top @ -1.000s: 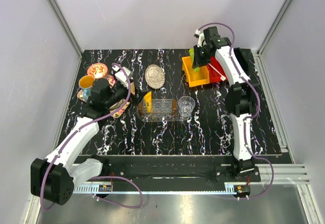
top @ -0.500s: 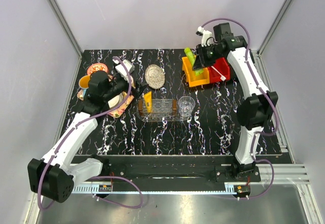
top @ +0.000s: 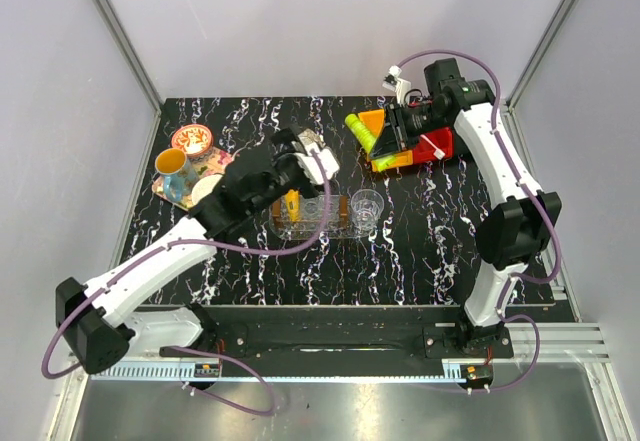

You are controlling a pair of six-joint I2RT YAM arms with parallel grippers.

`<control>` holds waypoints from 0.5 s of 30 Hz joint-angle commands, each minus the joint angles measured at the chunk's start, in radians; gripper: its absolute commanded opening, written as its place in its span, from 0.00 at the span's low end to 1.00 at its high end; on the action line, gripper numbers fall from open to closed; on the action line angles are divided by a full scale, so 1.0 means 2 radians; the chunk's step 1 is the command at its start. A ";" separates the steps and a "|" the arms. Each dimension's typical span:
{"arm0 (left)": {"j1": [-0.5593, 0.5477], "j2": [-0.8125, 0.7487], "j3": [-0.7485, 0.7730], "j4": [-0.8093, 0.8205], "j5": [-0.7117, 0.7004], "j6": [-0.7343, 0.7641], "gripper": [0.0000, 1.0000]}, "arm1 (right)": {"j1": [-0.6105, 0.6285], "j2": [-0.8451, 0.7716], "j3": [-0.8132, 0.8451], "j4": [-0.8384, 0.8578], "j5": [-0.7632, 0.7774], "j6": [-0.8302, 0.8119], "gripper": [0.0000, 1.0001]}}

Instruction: Prepare toiletry sets of a toothbrush and toothpaste on the tray

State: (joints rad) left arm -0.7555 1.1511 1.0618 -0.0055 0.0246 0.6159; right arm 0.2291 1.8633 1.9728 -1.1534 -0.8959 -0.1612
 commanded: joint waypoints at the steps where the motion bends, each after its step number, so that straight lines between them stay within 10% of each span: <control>1: -0.043 0.026 0.017 0.039 -0.119 0.145 0.99 | 0.003 -0.040 -0.020 -0.008 -0.078 -0.008 0.00; 15: -0.095 0.068 -0.012 0.080 -0.148 0.255 0.99 | 0.023 -0.041 -0.045 -0.124 -0.132 -0.100 0.00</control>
State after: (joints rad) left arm -0.9264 1.2816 1.0523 0.0788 -0.2310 1.0569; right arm 0.2600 1.8393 1.8908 -1.3136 -1.0866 -0.2947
